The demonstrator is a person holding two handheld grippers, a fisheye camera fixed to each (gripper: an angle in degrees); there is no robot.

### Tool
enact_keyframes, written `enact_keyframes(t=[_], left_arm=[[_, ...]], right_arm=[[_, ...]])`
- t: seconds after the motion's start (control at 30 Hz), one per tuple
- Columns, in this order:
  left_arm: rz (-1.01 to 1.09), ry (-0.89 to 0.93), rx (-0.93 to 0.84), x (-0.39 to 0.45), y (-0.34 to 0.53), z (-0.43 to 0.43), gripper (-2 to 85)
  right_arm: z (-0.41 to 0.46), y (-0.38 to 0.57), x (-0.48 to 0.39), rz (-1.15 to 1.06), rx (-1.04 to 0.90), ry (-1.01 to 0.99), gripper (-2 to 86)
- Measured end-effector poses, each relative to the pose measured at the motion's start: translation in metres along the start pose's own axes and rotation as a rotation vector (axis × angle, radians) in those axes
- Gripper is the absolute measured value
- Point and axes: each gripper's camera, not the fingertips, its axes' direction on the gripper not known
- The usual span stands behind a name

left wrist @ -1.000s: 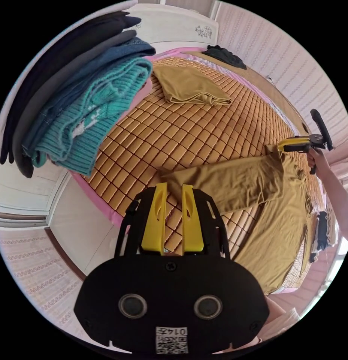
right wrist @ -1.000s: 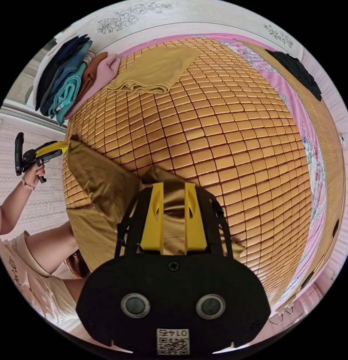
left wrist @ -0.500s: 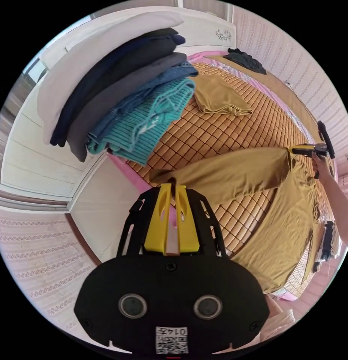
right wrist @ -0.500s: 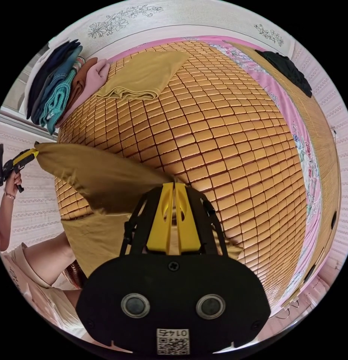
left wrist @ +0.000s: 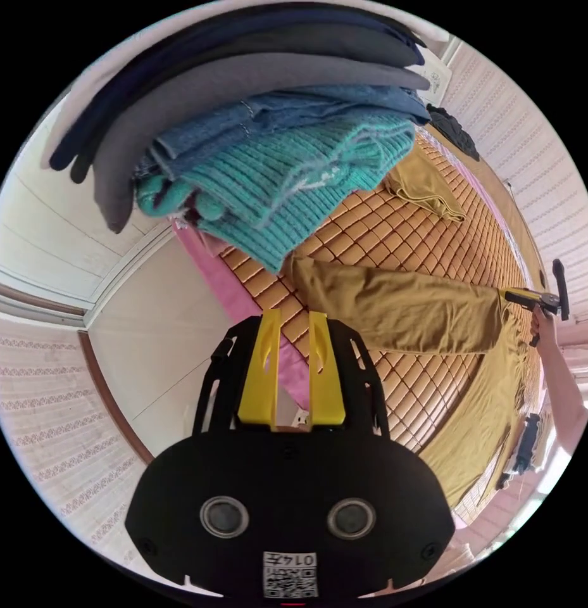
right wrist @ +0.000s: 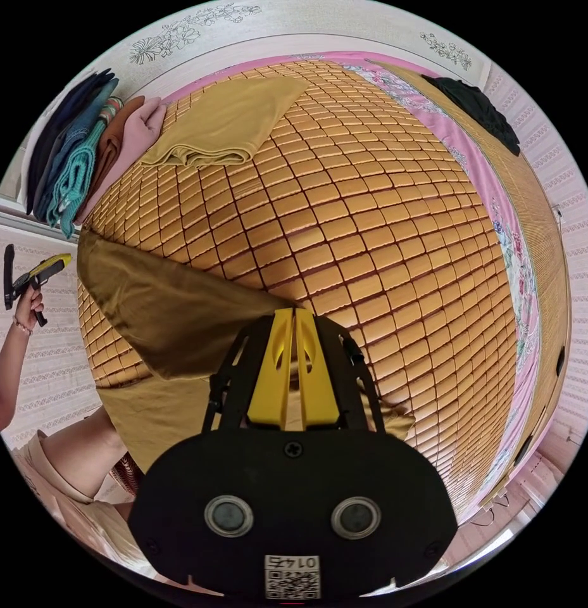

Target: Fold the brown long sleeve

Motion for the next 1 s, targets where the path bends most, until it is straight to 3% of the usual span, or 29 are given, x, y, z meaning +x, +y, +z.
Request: enact_keyframes(t=[0.07,0.13,0.2,0.27,0.4,0.57,0.8,1.0], left_arm=[[0.021,0.039,-0.061,0.010,-0.014,0.022,7.4],[0.062,0.022,-0.022,0.020,-0.016,0.021,0.6],[0.093,-0.067,-0.020,0.030,-0.016,0.017,-0.1],[0.237,-0.270,0.075,0.064,-0.004,-0.008,0.2],[0.586,-0.345,0.164,0.142,0.021,-0.025,5.3],[0.462,-0.158,0.051,0.118,0.018,-0.022,8.4],[0.358,-0.125,0.069,0.072,-0.023,-0.010,7.8],[0.419,-0.083,-0.055,0.084,-0.059,0.040,4.4]], right_arm=[[0.001,-0.002,-0.004,-0.004,-0.004,0.020,-0.8],[0.001,-0.003,-0.006,-0.006,-0.007,0.031,-0.8],[0.001,-0.004,-0.009,-0.008,-0.008,0.040,-0.8],[0.000,-0.004,-0.011,-0.010,-0.009,0.038,-0.8],[-0.003,-0.002,-0.015,-0.001,0.005,0.052,-0.7],[-0.010,-0.001,-0.018,0.004,0.003,0.048,-0.5],[-0.024,0.005,-0.023,-0.014,0.005,0.055,-0.4],[-0.042,0.011,-0.026,-0.012,0.001,0.056,-0.4]])
